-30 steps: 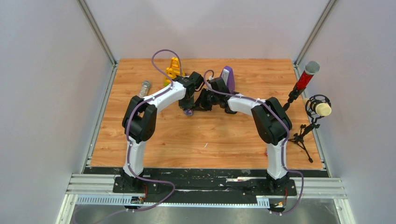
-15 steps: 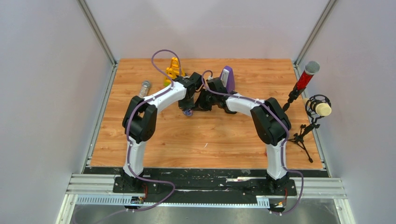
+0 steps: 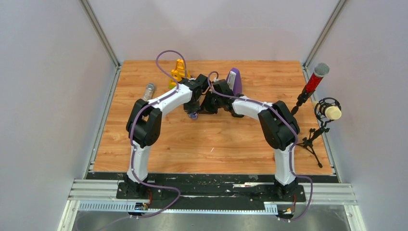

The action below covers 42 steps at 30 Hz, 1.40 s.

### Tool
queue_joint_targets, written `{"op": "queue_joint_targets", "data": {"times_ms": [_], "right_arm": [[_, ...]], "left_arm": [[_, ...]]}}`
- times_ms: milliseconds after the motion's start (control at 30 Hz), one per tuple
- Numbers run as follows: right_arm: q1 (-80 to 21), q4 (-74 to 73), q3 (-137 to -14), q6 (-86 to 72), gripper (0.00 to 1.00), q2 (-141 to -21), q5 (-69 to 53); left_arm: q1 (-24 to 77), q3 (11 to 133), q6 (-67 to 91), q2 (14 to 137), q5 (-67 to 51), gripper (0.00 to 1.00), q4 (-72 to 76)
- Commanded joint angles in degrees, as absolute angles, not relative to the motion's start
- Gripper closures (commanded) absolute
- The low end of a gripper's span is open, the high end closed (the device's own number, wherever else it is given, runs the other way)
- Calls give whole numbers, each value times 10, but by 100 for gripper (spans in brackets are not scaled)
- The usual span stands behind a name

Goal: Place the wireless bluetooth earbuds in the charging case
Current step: Insert the left earbud into the left side groove of the charging case.

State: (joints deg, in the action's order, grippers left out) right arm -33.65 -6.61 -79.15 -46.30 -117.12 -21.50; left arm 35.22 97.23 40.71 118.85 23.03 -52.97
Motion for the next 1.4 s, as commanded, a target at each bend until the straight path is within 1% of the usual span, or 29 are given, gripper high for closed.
{"op": "queue_joint_targets", "data": {"times_ms": [0,233,833,1367], "right_arm": [[-351,-68,-816,-446,97,-1171,-212],[-351,-73,-821,-444,97,-1174,-210],[-351,-78,-832,-437,85,-1186,-222],[-352,-77,-838,-457,84,-1196,-255]], "left_arm": [[360,997,417,1183,247,100,-530],[360,996,415,1183,248,100,-529],[361,997,411,1186,247,100,-528],[364,998,406,1186,249,100,-526]]}}
